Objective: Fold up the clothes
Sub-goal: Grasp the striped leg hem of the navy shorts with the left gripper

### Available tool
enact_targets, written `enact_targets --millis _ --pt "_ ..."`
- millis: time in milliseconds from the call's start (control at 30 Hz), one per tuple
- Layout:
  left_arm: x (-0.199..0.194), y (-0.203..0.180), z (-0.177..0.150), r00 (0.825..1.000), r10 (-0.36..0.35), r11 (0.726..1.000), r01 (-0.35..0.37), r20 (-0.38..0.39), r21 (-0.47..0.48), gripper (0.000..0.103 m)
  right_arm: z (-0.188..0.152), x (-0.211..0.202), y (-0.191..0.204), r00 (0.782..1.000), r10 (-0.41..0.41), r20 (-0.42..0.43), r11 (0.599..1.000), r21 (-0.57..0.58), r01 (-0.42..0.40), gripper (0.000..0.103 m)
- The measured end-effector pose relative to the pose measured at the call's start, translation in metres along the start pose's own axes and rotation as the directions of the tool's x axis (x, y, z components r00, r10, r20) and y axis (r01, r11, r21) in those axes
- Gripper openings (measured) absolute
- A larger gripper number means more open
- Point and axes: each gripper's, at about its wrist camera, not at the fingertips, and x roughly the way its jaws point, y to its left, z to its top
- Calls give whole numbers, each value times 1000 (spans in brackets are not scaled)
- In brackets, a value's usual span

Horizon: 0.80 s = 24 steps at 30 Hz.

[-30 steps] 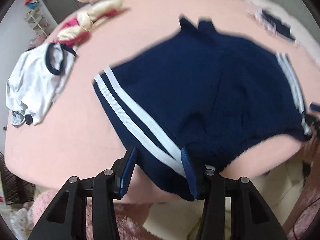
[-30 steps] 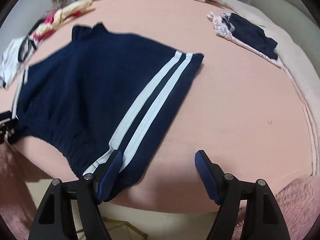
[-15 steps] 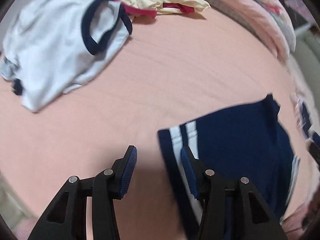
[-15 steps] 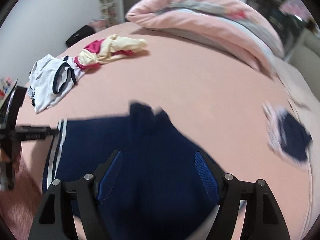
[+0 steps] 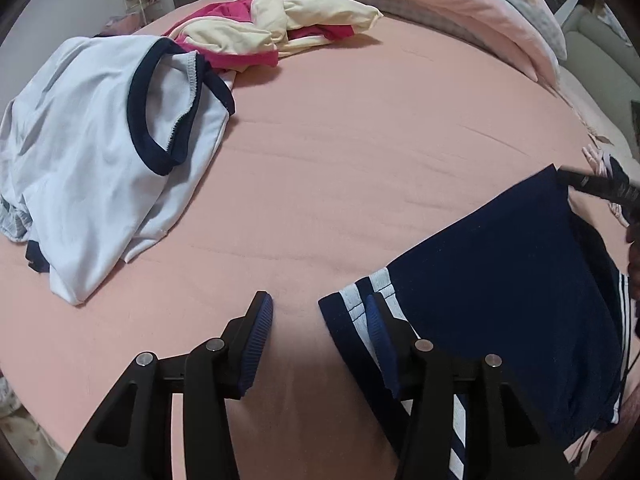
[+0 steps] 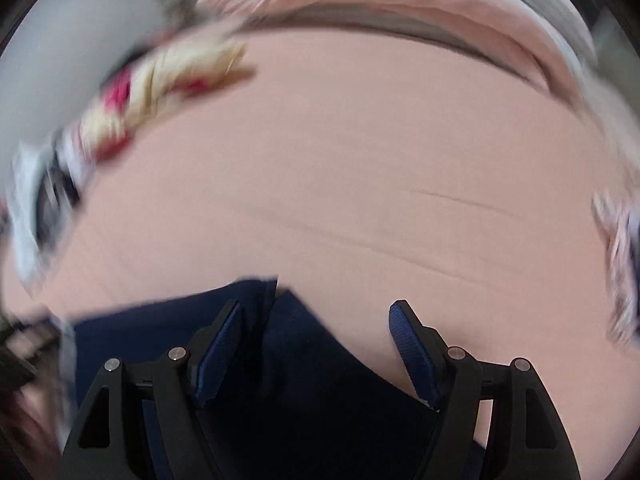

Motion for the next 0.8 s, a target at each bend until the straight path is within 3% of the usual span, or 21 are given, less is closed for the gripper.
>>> enact_targets --millis 33,133,200,300,400,467,533,633,700,800 --pt "-4 0 0 1000 1 1000 -1 20 -9 46 1 -2 -2 1000 -12 4 1000 9 12 74" --pt "-17 2 1 996 12 1000 -10 89 -25 46 1 0 14 993 -114 7 988 -105 114 74" --pt "-18 8 2 994 19 1000 -17 104 -20 46 -1 -5 25 995 -100 21 986 -131 102 74" --pt "-9 15 -4 992 109 994 -107 60 -37 46 -7 -32 33 991 -85 100 991 -91 94 74" --pt "-35 19 -10 989 -56 996 65 140 -67 45 -22 -63 38 993 -55 102 994 -91 64 74" --pt "-52 6 -15 979 -148 989 149 140 6 45 -40 -81 38 996 -63 67 991 -112 70 74" --pt "-61 -17 -29 982 -184 979 179 42 102 45 -69 -102 37 995 -88 35 987 -135 92 74" --pt "-84 -59 -67 980 -196 937 199 -43 286 46 -113 -130 31 988 -154 32 974 -164 157 75" --pt "-86 -81 -85 980 -189 916 200 -66 349 44 -146 -138 23 978 -206 15 966 -156 206 75" --pt "-70 -97 -94 987 -139 908 158 -75 388 23 -187 -133 8 980 -194 -47 979 -76 190 75"
